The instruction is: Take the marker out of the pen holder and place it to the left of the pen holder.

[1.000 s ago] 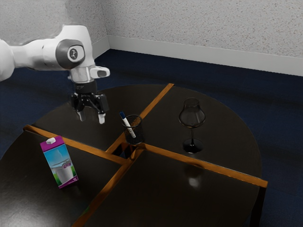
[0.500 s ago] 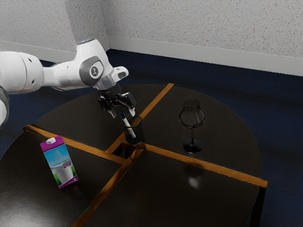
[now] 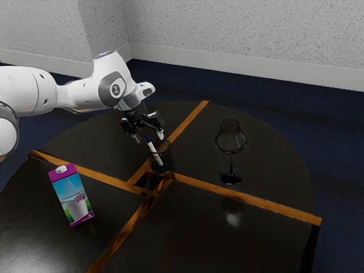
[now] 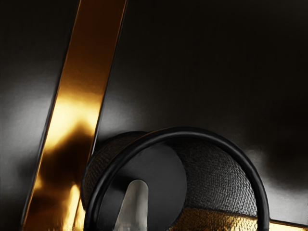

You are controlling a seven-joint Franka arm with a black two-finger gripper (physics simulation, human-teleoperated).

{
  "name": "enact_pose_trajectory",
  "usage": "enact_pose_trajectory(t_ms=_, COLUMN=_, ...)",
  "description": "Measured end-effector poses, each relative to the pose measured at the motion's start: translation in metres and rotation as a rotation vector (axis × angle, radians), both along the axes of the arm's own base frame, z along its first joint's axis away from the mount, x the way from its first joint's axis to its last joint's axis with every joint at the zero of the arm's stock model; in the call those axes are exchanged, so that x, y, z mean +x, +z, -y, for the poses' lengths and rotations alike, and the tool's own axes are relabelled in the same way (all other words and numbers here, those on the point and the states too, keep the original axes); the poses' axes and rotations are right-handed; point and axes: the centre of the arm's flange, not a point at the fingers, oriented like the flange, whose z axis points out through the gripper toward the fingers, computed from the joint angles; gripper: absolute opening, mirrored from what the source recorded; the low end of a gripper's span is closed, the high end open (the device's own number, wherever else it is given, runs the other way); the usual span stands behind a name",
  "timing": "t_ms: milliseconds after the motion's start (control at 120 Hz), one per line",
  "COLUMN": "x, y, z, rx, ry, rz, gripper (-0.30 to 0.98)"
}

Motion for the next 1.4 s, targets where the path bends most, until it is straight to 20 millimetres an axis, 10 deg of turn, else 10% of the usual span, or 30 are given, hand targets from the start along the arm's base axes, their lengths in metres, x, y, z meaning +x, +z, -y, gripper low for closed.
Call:
enact_pose_trajectory(t_ms=167, x=-0.005, y=-0.006, z=-0.007, rx=-0.008, ry=0.030, rz=-0.018, gripper=0.66)
enact_pose_trajectory(t_ms=475, x=-0.005, y=0.001, z=-0.007, rx=-0.010, ry=0.051, rz=-0.014, gripper=0.12)
enact_pose_trajectory(t_ms=700, x=-0.006, y=0.008, z=-0.011, rx=-0.017, ry=0.065, rz=-0.011, gripper=-0.03)
enact_pose_trajectory(t_ms=858, x=-0.051, y=0.099, z=-0.001, rx=0.062, ry=0.060, rz=0.051, gripper=-0.07)
enact_pose_trajectory(t_ms=967, x=-0.095, y=0.143, z=-0.036, rx=0.121, ry=0.131, rz=0.069, gripper=-0.08)
enact_pose_trajectory(t_ms=1033, x=-0.104, y=0.127, z=-0.065, rx=0.137, ry=0.171, rz=0.039, gripper=-0.08)
enact_pose_trajectory(t_ms=1175, x=-0.080, y=0.023, z=-0.111, rx=0.191, ry=0.145, rz=0.046, gripper=-0.09)
enact_pose_trajectory(t_ms=1400, x=-0.047, y=0.014, z=-0.123, rx=0.369, ry=0.008, rz=0.328, gripper=-0.09)
